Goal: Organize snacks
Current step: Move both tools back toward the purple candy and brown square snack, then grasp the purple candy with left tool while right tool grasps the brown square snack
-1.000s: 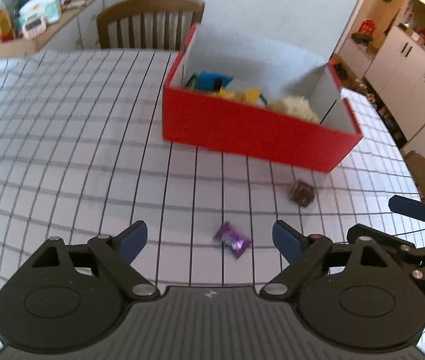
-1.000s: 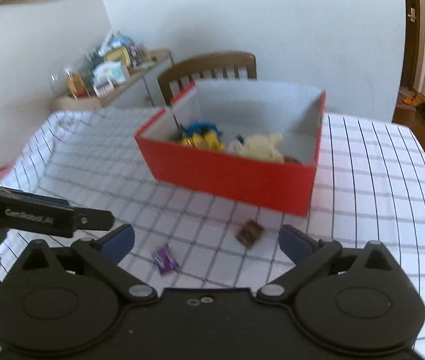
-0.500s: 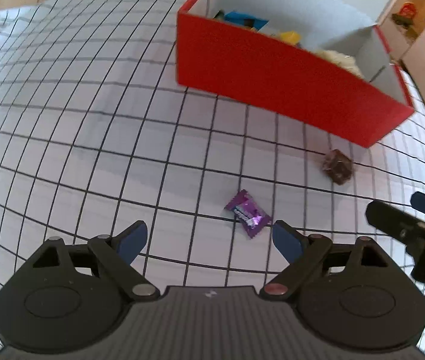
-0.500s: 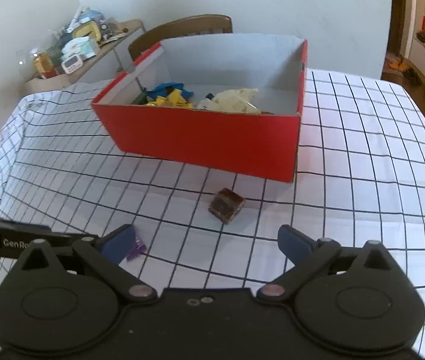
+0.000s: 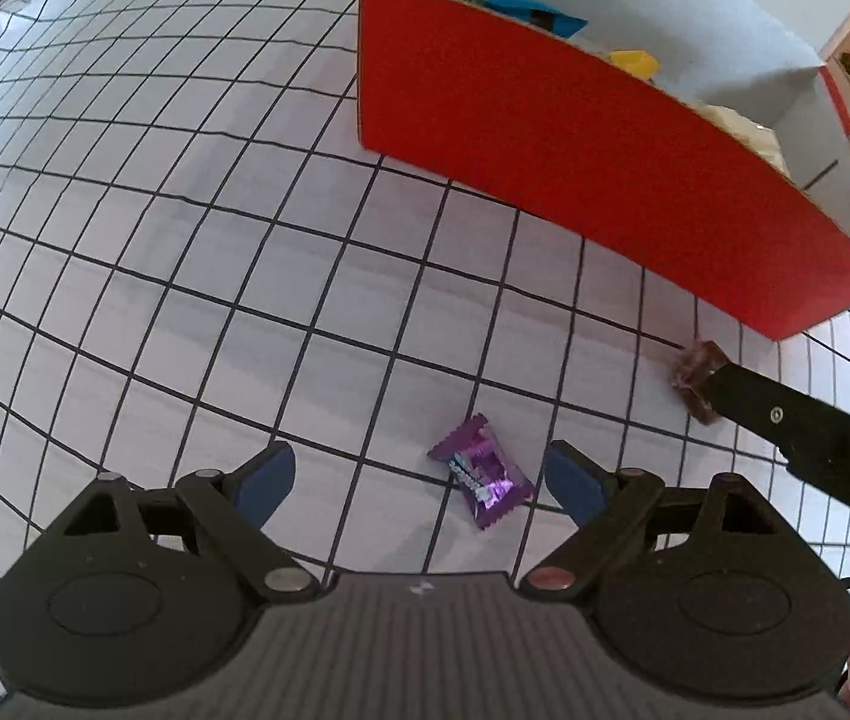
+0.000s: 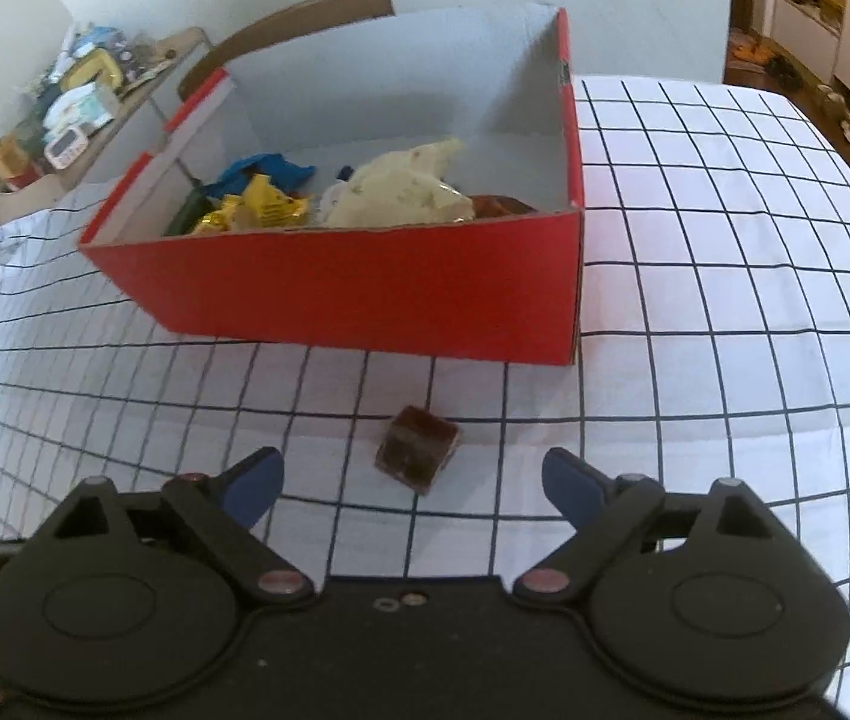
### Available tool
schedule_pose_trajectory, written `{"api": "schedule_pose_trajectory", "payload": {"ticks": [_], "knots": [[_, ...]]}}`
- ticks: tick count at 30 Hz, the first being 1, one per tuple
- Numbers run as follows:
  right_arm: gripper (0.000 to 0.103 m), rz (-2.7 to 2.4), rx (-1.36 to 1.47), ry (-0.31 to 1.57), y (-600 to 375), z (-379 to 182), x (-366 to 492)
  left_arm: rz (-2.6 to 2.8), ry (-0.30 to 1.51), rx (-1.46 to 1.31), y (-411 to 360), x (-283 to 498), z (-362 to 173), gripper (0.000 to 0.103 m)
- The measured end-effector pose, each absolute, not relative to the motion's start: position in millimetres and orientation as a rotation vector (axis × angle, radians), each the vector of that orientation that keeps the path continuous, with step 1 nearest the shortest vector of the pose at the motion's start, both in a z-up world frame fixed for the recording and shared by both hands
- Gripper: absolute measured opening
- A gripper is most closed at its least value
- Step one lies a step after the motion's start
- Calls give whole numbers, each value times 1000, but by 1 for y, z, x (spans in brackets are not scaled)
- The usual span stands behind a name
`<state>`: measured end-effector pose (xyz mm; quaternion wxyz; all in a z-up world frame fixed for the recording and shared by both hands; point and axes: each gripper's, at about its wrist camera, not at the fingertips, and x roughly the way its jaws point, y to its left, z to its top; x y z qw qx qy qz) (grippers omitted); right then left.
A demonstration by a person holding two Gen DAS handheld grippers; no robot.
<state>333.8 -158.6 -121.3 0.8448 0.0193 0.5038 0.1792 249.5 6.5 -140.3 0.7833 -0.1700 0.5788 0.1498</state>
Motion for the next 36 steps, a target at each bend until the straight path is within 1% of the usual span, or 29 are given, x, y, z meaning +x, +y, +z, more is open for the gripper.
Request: {"api": "schedule_pose_trajectory", "payload": {"ticks": [1,4,7,8,10,12,16,23,24,25,26,27,28,30,32,36], "knots": [[89,370,41,1068,-157,-123,336,328,1253,-372,7,251,-142,90],[82,355,51,1083,-154,-130,342,335,1266,-380,4,254,-146,90],[78,347,53,1093,-151,-134,346,344,1269,-391,2,256,-150,82],[78,345,56,1096,-150,-136,347,350,1272,-389,0,257,-151,81],[75,347,63,1102,-148,-138,348,354,1279,-384,-3,259,-153,72],[70,347,62,1103,-146,-140,350,358,1288,-377,-6,260,-156,68],[66,335,48,1104,-141,-142,350,368,1279,-360,-8,261,-156,66],[45,332,28,1113,-140,-146,348,365,1265,-336,-6,258,-154,51],[40,336,25,1112,-140,-147,348,367,1264,-331,-6,258,-153,46],[39,339,25,1113,-140,-147,347,366,1260,-330,-5,257,-153,41],[35,343,28,1113,-141,-147,346,364,1258,-331,-4,257,-153,39],[31,352,35,1113,-142,-147,345,363,1256,-333,-2,257,-153,36],[30,355,35,1113,-143,-146,344,364,1256,-332,-1,256,-153,32],[29,368,23,1106,-144,-146,342,354,1252,-337,1,254,-153,29],[29,370,17,1103,-144,-146,340,348,1247,-340,4,253,-153,22],[27,383,25,1094,-151,-142,333,329,1237,-368,12,251,-152,20]]}}
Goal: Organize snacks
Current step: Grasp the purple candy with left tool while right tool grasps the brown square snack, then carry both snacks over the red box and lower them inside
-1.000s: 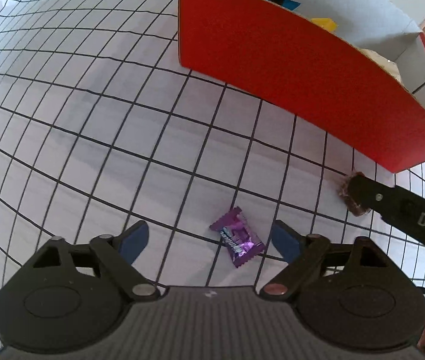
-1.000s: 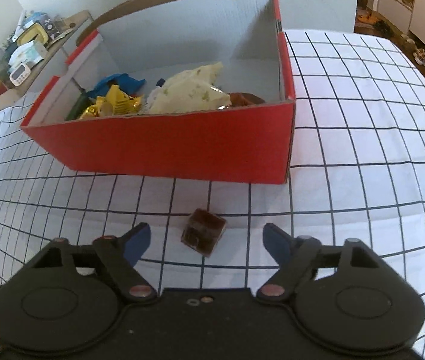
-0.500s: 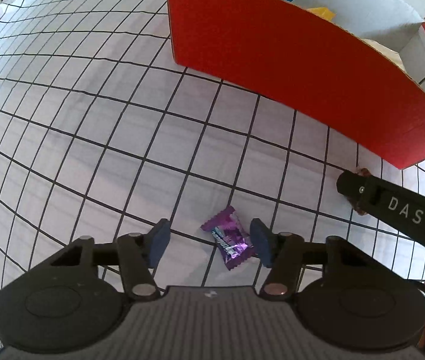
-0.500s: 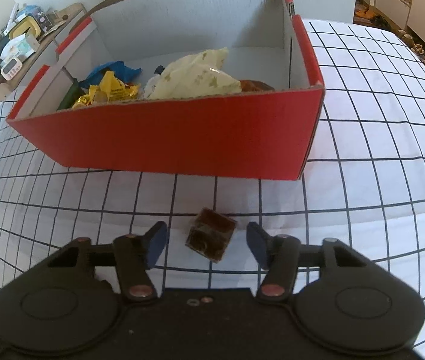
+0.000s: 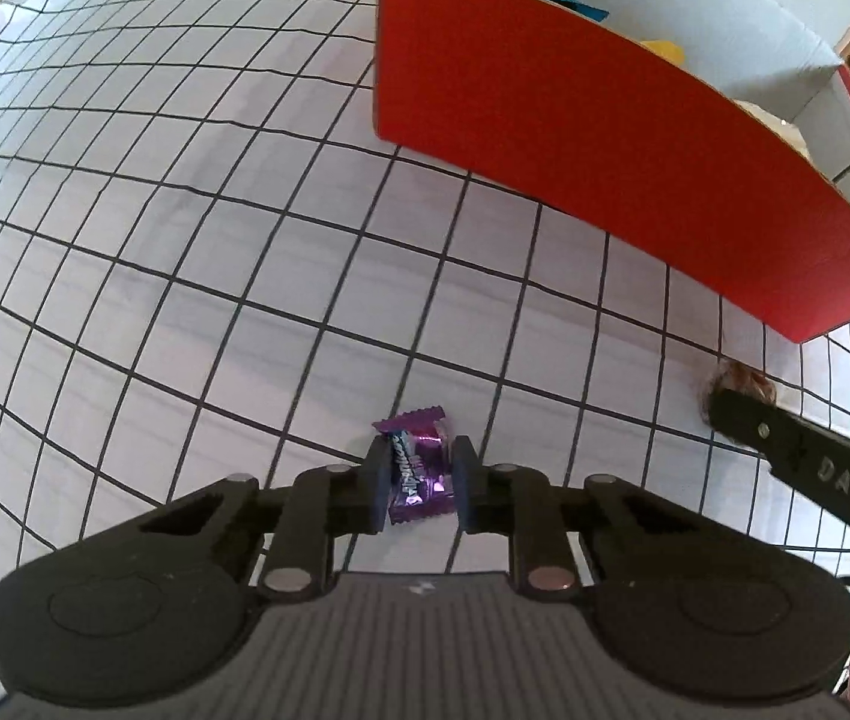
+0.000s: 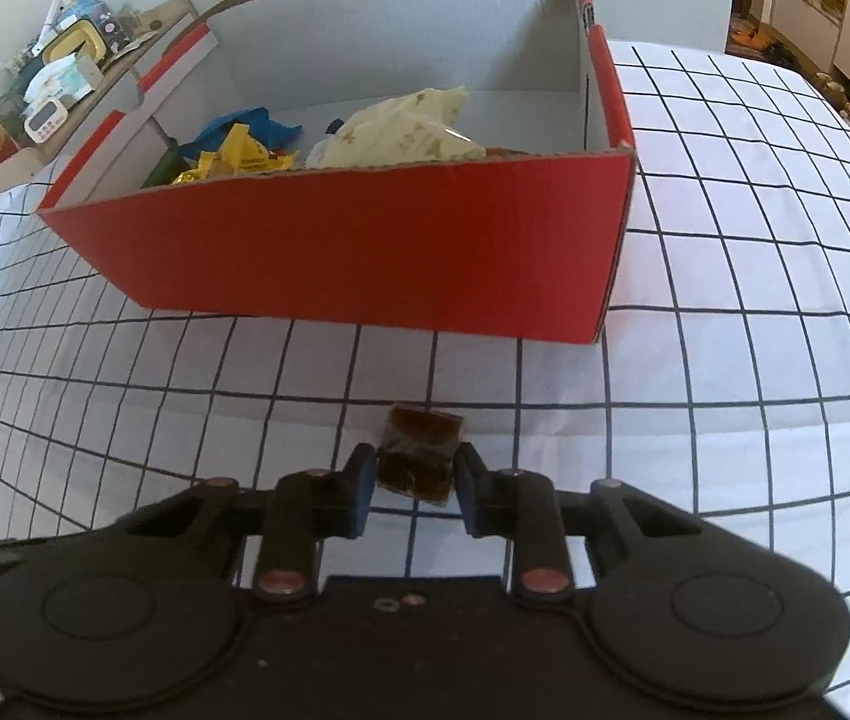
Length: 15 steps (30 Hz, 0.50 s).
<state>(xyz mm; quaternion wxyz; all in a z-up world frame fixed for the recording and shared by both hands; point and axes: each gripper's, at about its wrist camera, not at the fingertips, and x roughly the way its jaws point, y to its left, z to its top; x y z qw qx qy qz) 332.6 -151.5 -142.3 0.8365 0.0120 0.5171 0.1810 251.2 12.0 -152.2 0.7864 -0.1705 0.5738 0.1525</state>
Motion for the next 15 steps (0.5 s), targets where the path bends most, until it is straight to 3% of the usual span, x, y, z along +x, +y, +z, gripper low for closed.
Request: {"api": "schedule_pose_trajectory", "payload": {"ticks": [15], "knots": [[27,459,-32,1035,-158,-121,289,282,1188,-410,28,231,-136,19]]}}
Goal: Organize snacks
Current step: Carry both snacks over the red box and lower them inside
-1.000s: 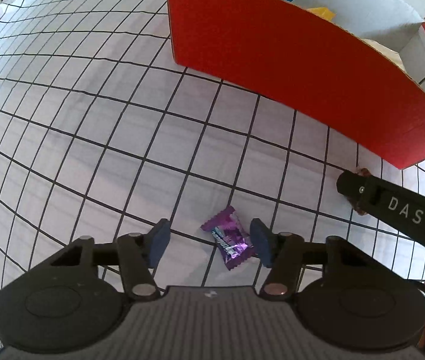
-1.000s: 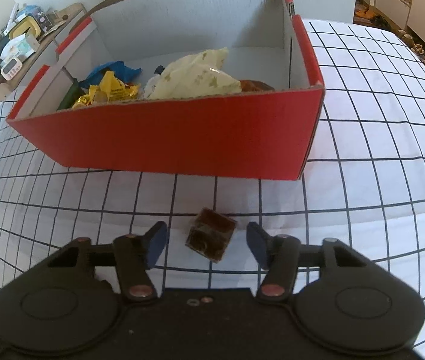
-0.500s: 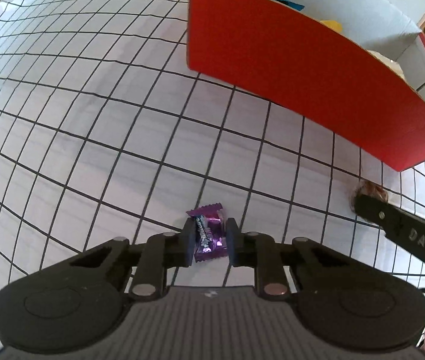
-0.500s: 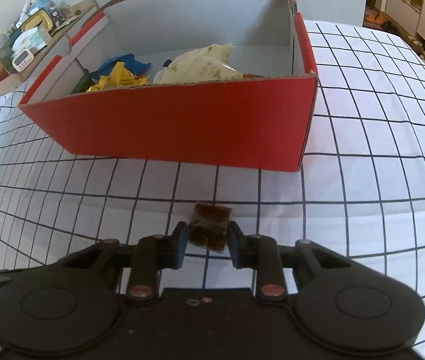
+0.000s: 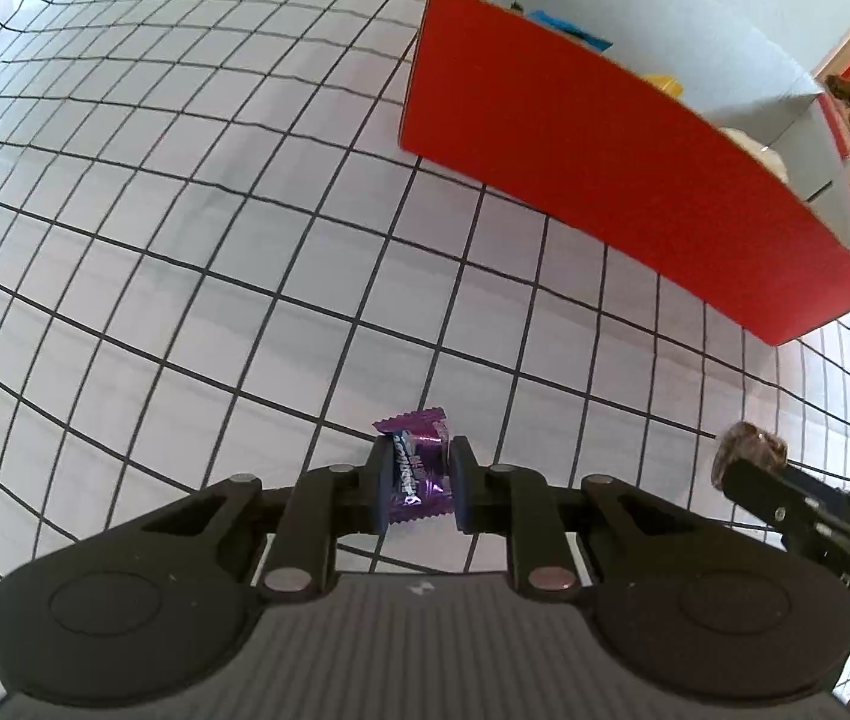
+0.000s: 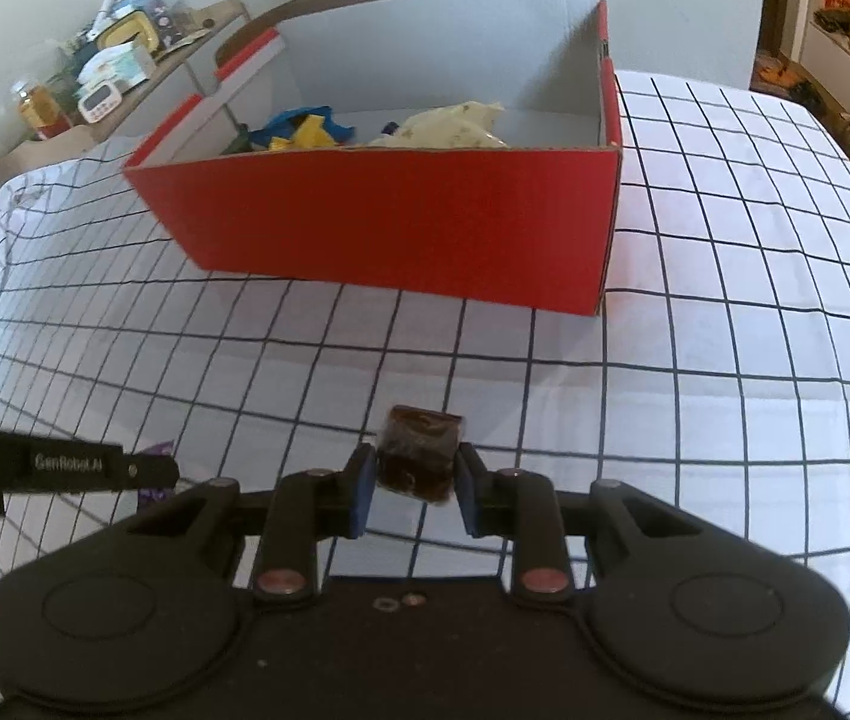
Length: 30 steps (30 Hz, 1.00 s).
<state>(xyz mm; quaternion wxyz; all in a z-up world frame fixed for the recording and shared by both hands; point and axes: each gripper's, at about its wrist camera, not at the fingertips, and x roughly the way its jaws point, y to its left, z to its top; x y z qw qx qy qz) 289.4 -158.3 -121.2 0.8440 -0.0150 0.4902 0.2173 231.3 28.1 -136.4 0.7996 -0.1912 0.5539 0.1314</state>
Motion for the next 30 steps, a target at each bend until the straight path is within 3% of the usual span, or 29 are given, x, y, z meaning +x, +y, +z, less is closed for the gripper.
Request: {"api": "schedule_pose_trajectory", "payload": {"ticks": [14,30], "knots": [[27,523,-47,896,-158,-64,267,190,1011,-328,20,215,-64,19],[27,529,-83,734,-148,-3,295,125,866,-176,0,264,3,19]]}}
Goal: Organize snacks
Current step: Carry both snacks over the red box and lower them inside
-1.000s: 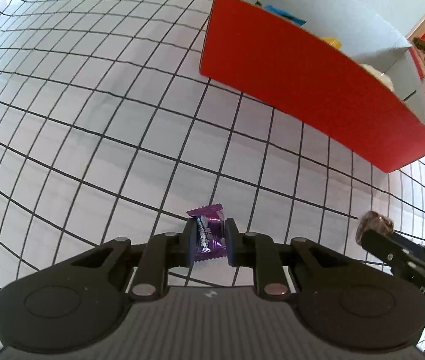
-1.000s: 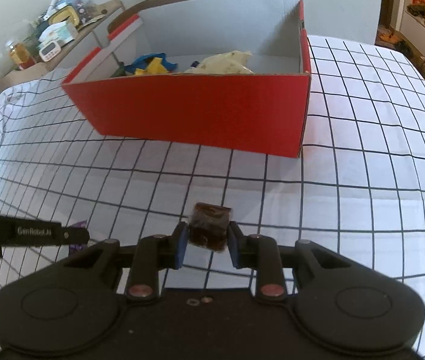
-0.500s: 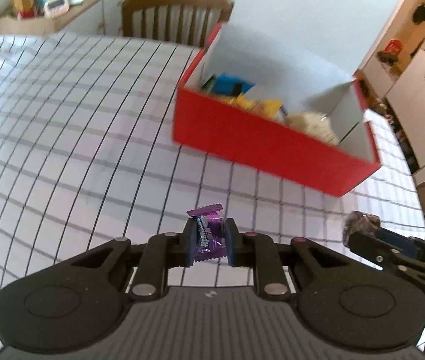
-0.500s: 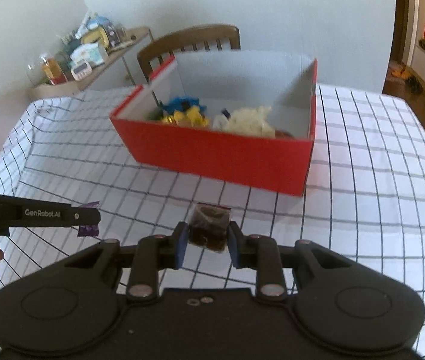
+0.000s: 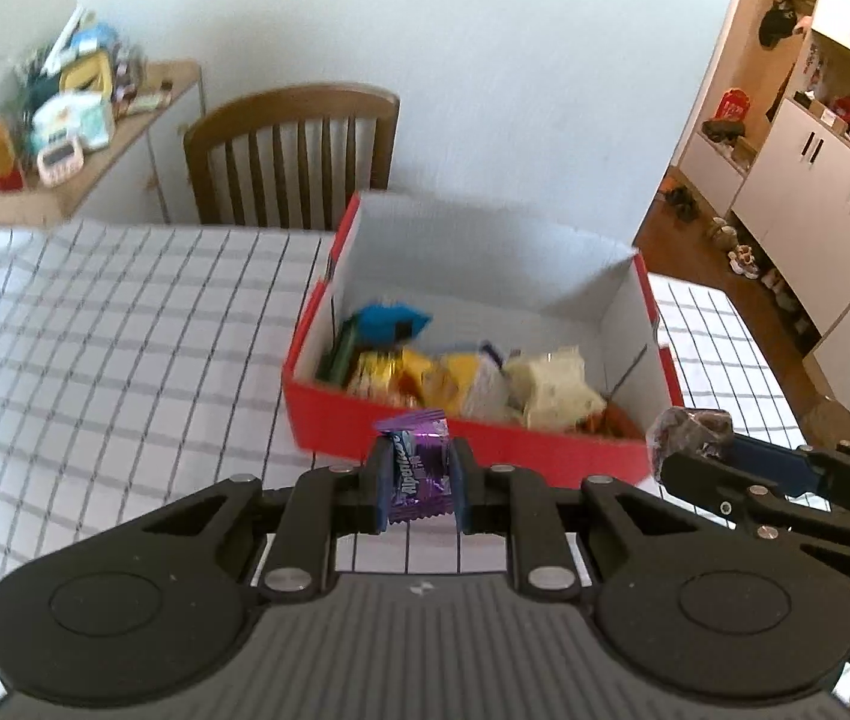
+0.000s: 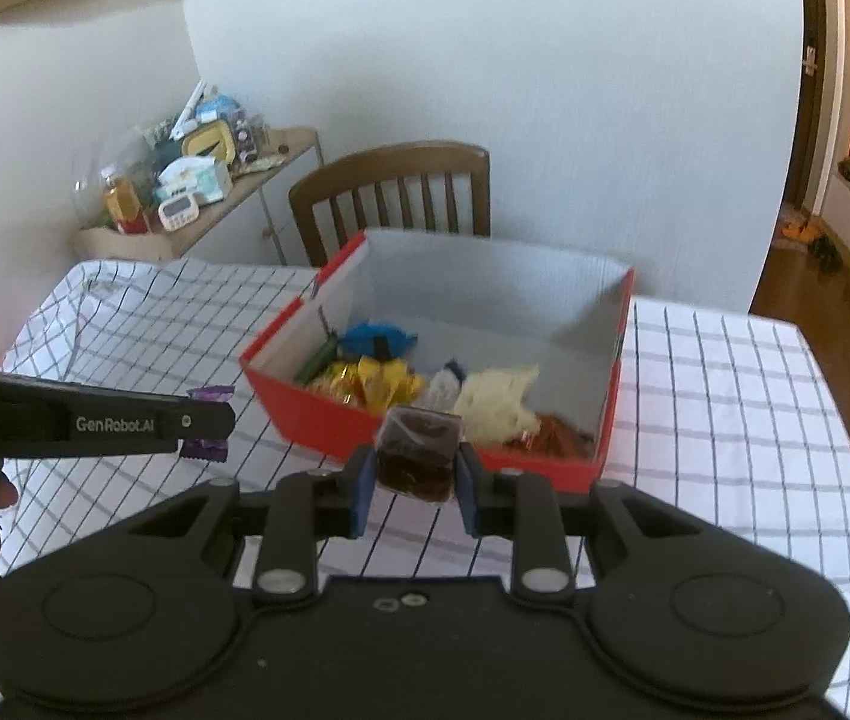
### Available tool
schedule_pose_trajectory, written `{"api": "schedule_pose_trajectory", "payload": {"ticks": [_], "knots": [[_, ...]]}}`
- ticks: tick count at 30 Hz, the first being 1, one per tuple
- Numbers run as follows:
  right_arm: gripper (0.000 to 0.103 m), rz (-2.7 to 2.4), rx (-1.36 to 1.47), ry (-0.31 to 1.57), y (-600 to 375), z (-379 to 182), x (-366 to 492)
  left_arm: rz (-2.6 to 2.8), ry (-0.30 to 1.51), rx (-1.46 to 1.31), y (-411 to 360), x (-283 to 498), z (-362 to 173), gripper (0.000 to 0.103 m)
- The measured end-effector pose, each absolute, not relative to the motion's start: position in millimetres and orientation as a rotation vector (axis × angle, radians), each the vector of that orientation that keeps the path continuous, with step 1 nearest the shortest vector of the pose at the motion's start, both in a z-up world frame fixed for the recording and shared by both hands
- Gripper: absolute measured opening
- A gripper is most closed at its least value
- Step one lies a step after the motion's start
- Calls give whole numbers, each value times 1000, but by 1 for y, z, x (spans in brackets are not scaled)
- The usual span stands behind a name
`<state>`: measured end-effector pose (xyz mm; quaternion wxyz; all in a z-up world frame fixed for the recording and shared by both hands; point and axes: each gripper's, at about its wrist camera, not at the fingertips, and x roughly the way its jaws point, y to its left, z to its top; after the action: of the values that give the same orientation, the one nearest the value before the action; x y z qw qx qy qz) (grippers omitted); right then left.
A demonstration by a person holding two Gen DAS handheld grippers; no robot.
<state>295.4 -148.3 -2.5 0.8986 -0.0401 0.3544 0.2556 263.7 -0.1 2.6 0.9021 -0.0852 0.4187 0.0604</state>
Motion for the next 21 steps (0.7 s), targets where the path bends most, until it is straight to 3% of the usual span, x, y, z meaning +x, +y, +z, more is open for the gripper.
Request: {"api": "schedule_pose_trajectory", "payload": {"ticks": [12,21], "knots": [[27,489,-69,727,-140,1,353,124,840,-88,-4,321,14,19],[27,470,-79,778,-131,-24,401,119,899,-86,2,373,-9,19]]}}
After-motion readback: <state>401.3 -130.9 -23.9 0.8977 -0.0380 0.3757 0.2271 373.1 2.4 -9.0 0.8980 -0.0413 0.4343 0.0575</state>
